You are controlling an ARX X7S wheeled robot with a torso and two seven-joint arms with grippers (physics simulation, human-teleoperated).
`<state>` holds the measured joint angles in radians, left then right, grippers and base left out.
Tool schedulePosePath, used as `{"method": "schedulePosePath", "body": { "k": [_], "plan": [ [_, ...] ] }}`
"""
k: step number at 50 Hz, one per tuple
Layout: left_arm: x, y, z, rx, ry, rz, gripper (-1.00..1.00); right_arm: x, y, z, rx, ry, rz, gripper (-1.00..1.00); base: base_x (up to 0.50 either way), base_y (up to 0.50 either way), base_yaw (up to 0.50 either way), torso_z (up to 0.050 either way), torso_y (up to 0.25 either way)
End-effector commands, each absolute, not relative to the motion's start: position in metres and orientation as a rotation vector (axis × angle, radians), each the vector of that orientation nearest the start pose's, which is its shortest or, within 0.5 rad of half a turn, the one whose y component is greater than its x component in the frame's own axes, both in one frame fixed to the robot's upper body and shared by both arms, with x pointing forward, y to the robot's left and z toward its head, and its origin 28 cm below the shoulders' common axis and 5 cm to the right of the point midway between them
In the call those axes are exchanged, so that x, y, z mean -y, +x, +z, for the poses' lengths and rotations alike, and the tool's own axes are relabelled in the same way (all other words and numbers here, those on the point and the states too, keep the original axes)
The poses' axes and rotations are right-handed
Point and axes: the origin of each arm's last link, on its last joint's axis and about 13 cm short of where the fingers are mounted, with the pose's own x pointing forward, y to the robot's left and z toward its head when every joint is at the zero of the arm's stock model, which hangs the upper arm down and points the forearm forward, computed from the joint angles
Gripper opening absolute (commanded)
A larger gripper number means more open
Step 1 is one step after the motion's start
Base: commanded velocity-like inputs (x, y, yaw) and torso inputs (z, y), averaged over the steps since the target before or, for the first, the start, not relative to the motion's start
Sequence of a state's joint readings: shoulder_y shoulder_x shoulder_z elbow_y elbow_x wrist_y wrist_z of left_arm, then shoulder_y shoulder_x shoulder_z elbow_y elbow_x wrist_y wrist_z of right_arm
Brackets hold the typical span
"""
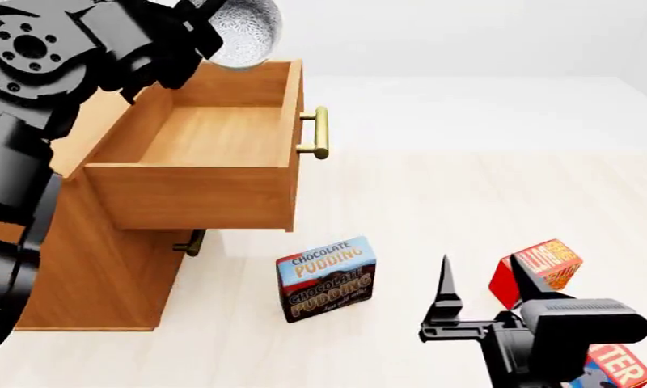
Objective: Put the bowl in the top drawer of the cabinet.
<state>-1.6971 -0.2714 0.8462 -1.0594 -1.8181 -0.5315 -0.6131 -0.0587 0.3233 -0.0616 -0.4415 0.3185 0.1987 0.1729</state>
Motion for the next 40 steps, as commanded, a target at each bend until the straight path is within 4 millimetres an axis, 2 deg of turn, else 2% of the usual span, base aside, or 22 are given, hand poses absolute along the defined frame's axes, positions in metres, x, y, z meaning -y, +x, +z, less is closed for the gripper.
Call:
{"method": "schedulePosePath", "body": {
  "k": [1, 12, 25, 31, 40],
  "plan": [
    [-0.223, 0.417, 0.341, -0.398, -0.794, 0.198, -1.00, 0.131, 0.195, 0.082, 0.132, 0.005, 0.039, 1.00, 0.00, 0.00, 0.00, 0.000, 0.000],
    [-0.226, 0.418, 0.330, -0.450, -0.843, 0.197, -1.00, 0.130, 0.197, 0.078, 0.117, 0.004, 0.041, 1.00, 0.00, 0.00, 0.00, 0.000, 0.001],
    [-0.224, 0.417, 0.330, -0.490, -0.915, 0.145, -1.00, 0.127, 0.201, 0.072, 0.097, -0.006, 0.051, 1.00, 0.00, 0.00, 0.00, 0.000, 0.000],
    [-0.222, 0.417, 0.324, -0.524, -0.968, 0.126, -1.00, 0.124, 0.201, 0.069, 0.087, -0.014, 0.069, 1.00, 0.00, 0.00, 0.00, 0.000, 0.002],
    [-0.224, 0.422, 0.308, -0.565, -0.958, 0.292, -1.00, 0.122, 0.201, 0.068, 0.083, -0.017, 0.078, 1.00, 0.00, 0.00, 0.00, 0.000, 0.000]
  ]
}}
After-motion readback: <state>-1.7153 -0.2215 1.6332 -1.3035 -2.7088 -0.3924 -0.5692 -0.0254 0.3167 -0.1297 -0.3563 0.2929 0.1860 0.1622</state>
